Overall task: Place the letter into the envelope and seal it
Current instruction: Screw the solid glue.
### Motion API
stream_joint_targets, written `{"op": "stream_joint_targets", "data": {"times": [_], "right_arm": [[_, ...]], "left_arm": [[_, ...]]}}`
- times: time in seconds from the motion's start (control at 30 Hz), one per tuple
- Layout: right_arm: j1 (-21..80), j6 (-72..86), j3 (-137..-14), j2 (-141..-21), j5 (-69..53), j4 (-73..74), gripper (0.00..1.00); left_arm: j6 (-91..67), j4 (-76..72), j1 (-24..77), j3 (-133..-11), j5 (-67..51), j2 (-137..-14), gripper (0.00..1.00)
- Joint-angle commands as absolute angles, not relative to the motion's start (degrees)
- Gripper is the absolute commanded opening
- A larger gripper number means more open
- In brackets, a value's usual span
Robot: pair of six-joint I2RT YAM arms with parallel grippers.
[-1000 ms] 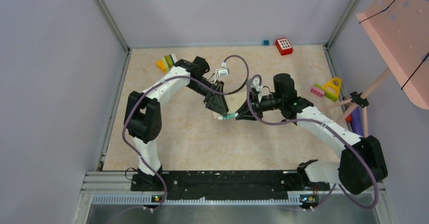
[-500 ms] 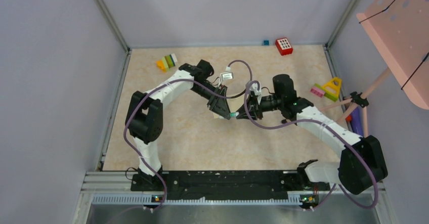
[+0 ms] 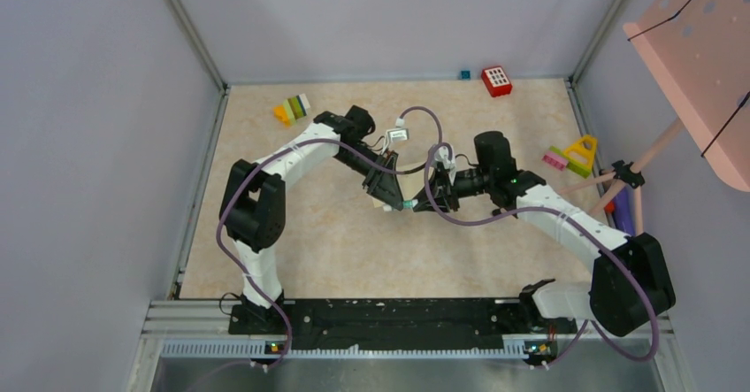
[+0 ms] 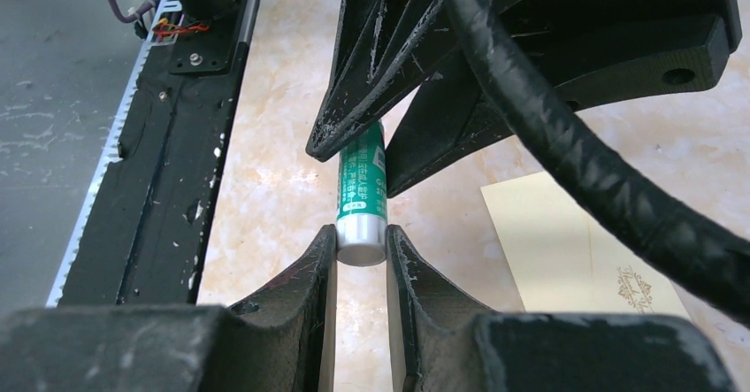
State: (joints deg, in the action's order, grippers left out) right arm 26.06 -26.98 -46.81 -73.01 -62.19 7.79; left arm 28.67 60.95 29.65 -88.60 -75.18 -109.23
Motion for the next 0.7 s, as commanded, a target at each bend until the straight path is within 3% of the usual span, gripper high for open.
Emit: {"op": "stream_joint_targets", "data": {"times": [0.0,0.17,0.3,0.5,0.67], "right_arm": [[25.60,-27.84,-47.46,-72.42,-62.28,7.08,0.04],[25.34,-27.54,-47.22,-71.71,-62.20,6.67,0.04],[24.86,-27.03,-47.02,-71.16,-62.49,6.02,0.04],[24.57,-26.15,-46.78,-71.01,-62.66,5.09,0.04],[24.57,-24.73,-45.83,-70.80,-62.45,3.10,0.04]], "left_arm": [[30.76,63.03,29.79,-89.98,-76.53,-106.61,0.42],[30.95,63.27,29.79,-89.98,-76.31,-106.70,0.49],[30.93,63.20,29.79,-90.05,-76.33,-106.53,0.45],[30.89,63.21,29.72,-90.02,-76.66,-106.44,0.32],[30.12,62.58,29.79,-90.14,-77.22,-105.88,0.11]]}}
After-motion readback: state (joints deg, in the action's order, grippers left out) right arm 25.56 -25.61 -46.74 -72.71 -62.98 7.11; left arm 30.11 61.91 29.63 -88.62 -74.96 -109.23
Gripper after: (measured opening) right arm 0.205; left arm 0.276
